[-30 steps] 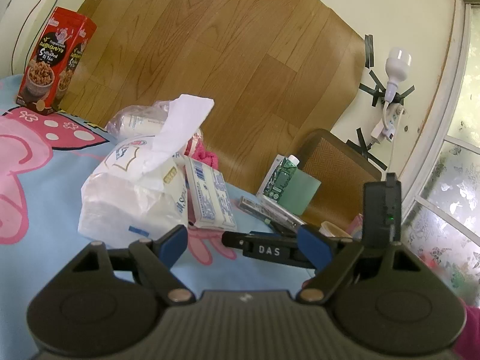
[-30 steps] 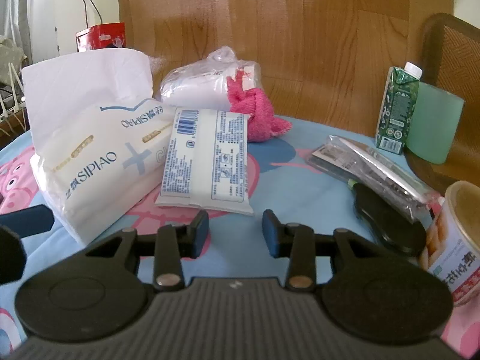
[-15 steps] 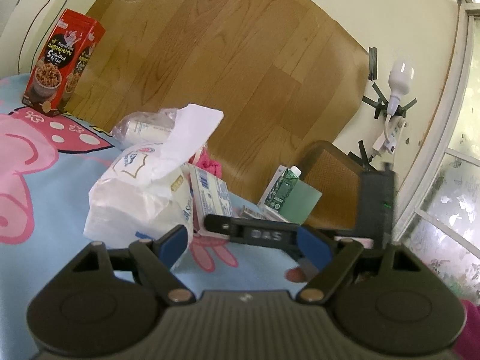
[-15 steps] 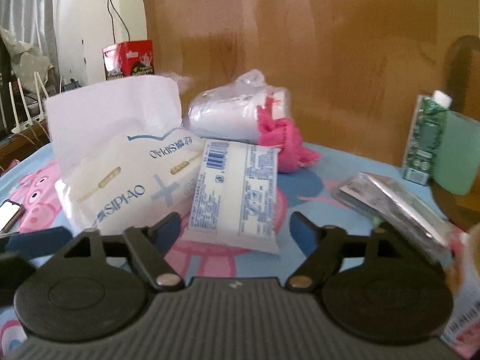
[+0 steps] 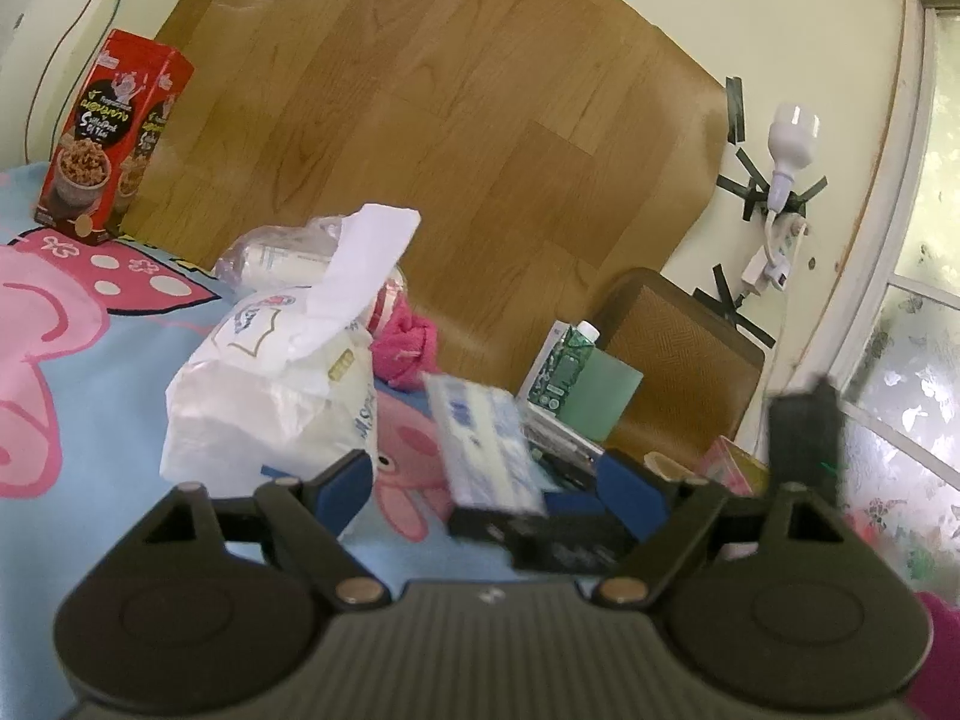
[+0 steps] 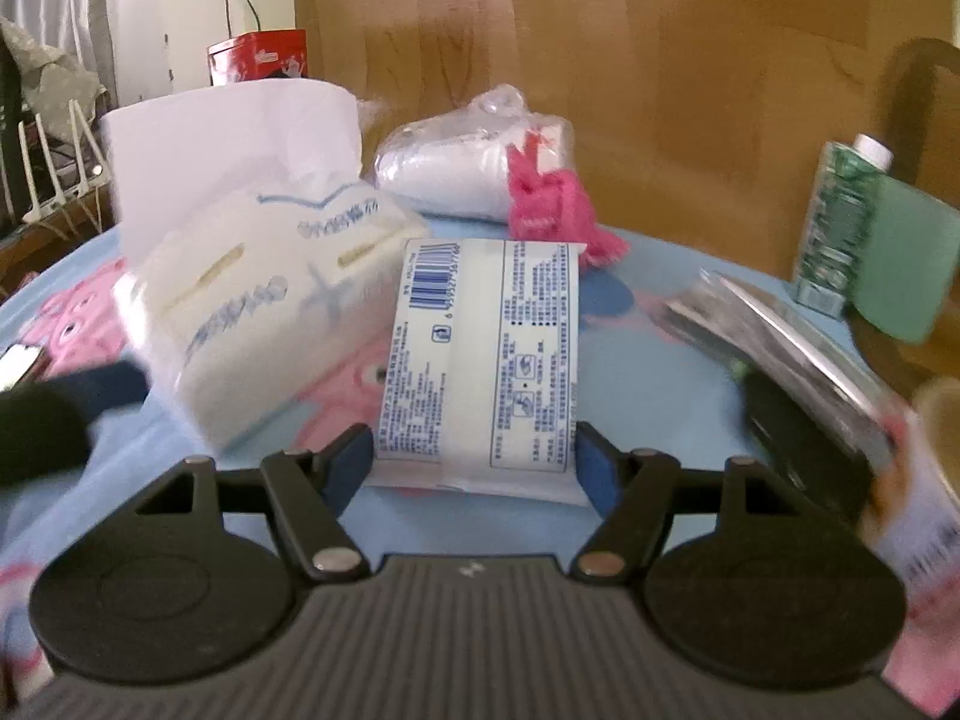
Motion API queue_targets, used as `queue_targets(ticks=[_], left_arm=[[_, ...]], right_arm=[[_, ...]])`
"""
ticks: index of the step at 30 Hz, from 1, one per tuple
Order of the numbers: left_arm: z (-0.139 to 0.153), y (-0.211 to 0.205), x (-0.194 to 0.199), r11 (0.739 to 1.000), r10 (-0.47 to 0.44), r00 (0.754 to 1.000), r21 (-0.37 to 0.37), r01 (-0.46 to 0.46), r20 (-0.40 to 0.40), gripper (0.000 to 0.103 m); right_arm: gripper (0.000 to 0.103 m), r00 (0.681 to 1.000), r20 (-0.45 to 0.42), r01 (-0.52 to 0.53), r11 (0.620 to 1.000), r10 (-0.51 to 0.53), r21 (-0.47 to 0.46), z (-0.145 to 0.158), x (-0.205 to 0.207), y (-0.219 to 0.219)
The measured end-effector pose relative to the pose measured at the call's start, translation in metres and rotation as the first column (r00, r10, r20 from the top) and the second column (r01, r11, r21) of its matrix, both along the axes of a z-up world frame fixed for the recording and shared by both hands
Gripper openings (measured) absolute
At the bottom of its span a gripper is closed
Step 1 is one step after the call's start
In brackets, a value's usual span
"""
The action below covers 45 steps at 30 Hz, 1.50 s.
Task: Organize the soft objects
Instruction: 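Grasp the white tissue pack with the right tool and lift, then carry the tissue pack into the pink tin and open the right tool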
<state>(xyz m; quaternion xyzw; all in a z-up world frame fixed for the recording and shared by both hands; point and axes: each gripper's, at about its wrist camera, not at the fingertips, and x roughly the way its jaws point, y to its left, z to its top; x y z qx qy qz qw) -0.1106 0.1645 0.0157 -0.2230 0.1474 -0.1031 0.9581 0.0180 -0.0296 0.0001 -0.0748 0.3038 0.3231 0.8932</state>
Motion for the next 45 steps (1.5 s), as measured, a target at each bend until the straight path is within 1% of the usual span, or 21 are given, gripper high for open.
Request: queue_targets(ticks=[4,6,8,10,15,18,19,20,21,23,28,29,30,31,32,33,35,36,38,41,45], left_arm=[[0.000,-0.004,0.002,0.999,-0.023,1.000,0.027,0.024,-0.008,0.086],[0.000,-0.007,0.003,0.998,-0.046,0.999,0.046,0.047,-0.017,0.088],[0.001,-0.013,0.005,0.995,-0.070,0.997,0.075,0.072,-0.028,0.092],[0.002,-0.021,0.007,0.989,-0.092,0.995,0.113,0.096,-0.040,0.092],[0.003,-0.039,0.008,0.970,-0.120,0.990,0.204,0.132,-0.072,0.094],[0.004,-0.050,0.010,0.959,-0.123,0.987,0.243,0.145,-0.105,0.094],[0.005,-0.053,0.010,0.958,-0.129,0.985,0.243,0.153,-0.112,0.094],[0.005,-0.054,0.010,0.960,-0.141,0.982,0.227,0.166,-0.123,0.094],[0.005,-0.056,0.010,0.964,-0.163,0.976,0.188,0.188,-0.144,0.095],[0.003,-0.060,0.012,0.966,-0.206,0.961,0.118,0.230,-0.186,0.096],[-0.002,-0.075,0.019,0.956,-0.271,0.920,0.033,0.292,-0.285,0.096],[-0.004,-0.079,0.021,0.954,-0.278,0.912,0.021,0.298,-0.302,0.095],[-0.005,-0.083,0.024,0.953,-0.282,0.904,0.014,0.302,-0.322,0.091],[-0.007,-0.087,0.027,0.952,-0.286,0.895,0.009,0.307,-0.341,0.089],[-0.008,-0.092,0.026,0.952,-0.280,0.899,0.021,0.304,-0.337,0.087],[-0.008,-0.097,0.027,0.951,-0.278,0.899,0.038,0.308,-0.340,0.080],[-0.009,-0.105,0.028,0.945,-0.286,0.895,0.058,0.323,-0.342,0.071],[-0.009,-0.109,0.028,0.944,-0.285,0.895,0.065,0.325,-0.343,0.068],[-0.008,-0.115,0.029,0.943,-0.279,0.896,0.076,0.323,-0.346,0.065],[-0.003,-0.120,0.032,0.942,-0.288,0.895,0.067,0.328,-0.341,0.065],[0.011,-0.133,0.038,0.934,-0.311,0.896,0.076,0.350,-0.316,0.065]], right_arm=[[0.074,1.000,0.001,0.003,1.000,-0.003,-0.017,0.000,-0.033,-0.026],[0.074,1.000,0.005,0.013,1.000,-0.013,-0.015,0.002,-0.049,-0.036],[0.074,1.000,0.007,0.022,0.999,-0.022,-0.032,0.002,-0.066,-0.045],[0.074,0.999,0.019,0.039,0.998,-0.038,-0.044,0.001,-0.082,-0.052],[0.074,0.996,0.008,0.088,0.996,-0.088,-0.002,-0.003,-0.109,-0.070],[0.077,0.993,0.031,0.112,0.994,-0.113,0.011,-0.005,-0.117,-0.075],[0.078,0.993,0.038,0.115,0.993,-0.116,0.010,-0.006,-0.119,-0.076],[0.080,0.992,0.038,0.117,0.993,-0.117,0.009,-0.006,-0.120,-0.078],[0.082,0.992,0.037,0.118,0.993,-0.119,0.013,-0.007,-0.119,-0.079],[0.083,0.992,0.031,0.119,0.993,-0.119,0.023,-0.008,-0.119,-0.083],[0.085,0.994,0.037,0.105,0.994,-0.106,0.033,-0.011,-0.118,-0.086],[0.085,0.994,0.040,0.101,0.994,-0.102,0.030,-0.012,-0.117,-0.085],[0.085,0.994,0.045,0.097,0.995,-0.098,0.025,-0.012,-0.118,-0.084],[0.083,0.994,0.056,0.091,0.996,-0.092,0.014,-0.013,-0.119,-0.081],[0.080,0.994,0.069,0.079,0.997,-0.079,0.006,-0.013,-0.121,-0.079],[0.080,0.994,0.080,0.068,0.998,-0.068,0.000,-0.013,-0.122,-0.077],[0.080,0.994,0.092,0.053,0.999,-0.053,0.000,-0.013,-0.125,-0.077],[0.079,0.994,0.098,0.054,0.999,-0.054,0.002,-0.013,-0.126,-0.078],[0.079,0.992,0.110,0.065,0.998,-0.066,0.012,-0.012,-0.128,-0.081],[0.079,0.988,0.127,0.086,0.996,-0.090,0.035,-0.010,-0.130,-0.088],[0.079,0.975,0.178,0.127,0.990,-0.136,0.057,-0.003,-0.132,-0.097]])
